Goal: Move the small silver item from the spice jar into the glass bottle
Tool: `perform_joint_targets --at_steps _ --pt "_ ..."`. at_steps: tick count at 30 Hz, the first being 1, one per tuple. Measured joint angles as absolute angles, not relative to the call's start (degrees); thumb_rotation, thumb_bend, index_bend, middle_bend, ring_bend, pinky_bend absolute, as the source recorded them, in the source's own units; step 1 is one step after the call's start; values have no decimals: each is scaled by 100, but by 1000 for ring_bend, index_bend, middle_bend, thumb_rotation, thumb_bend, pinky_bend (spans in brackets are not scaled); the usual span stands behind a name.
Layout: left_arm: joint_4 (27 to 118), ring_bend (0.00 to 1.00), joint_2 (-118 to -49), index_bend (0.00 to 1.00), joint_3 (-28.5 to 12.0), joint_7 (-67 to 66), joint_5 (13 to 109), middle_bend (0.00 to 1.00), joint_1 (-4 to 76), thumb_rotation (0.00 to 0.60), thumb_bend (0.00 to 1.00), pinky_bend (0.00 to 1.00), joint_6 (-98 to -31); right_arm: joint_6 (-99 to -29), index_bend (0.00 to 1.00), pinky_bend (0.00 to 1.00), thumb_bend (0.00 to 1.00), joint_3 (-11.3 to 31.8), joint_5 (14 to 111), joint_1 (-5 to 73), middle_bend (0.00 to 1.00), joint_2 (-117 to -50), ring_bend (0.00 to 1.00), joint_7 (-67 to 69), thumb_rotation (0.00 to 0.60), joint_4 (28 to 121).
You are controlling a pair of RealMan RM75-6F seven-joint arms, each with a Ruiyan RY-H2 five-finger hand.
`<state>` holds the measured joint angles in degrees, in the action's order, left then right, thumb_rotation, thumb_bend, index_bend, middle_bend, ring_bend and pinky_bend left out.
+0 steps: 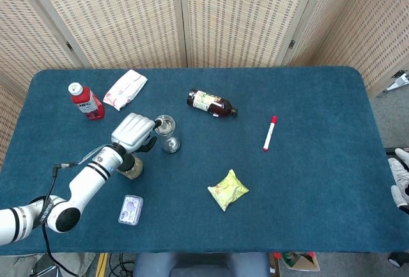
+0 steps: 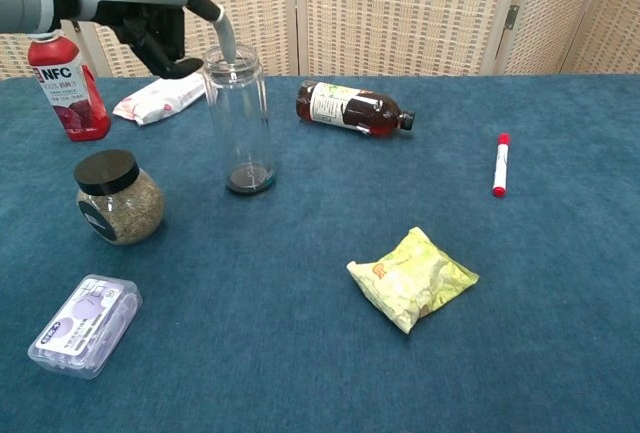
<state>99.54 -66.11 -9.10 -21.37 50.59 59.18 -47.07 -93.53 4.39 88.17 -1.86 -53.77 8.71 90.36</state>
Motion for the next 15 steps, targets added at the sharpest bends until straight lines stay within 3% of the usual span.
perform_joint_targets --at_steps 15 --pt "9865 986 -6740 315 -871 -2253 4912 1000 6020 600 547 1000 -4634 -9352 156 214 367 445 8791 -199 218 -5403 102 915 600 8977"
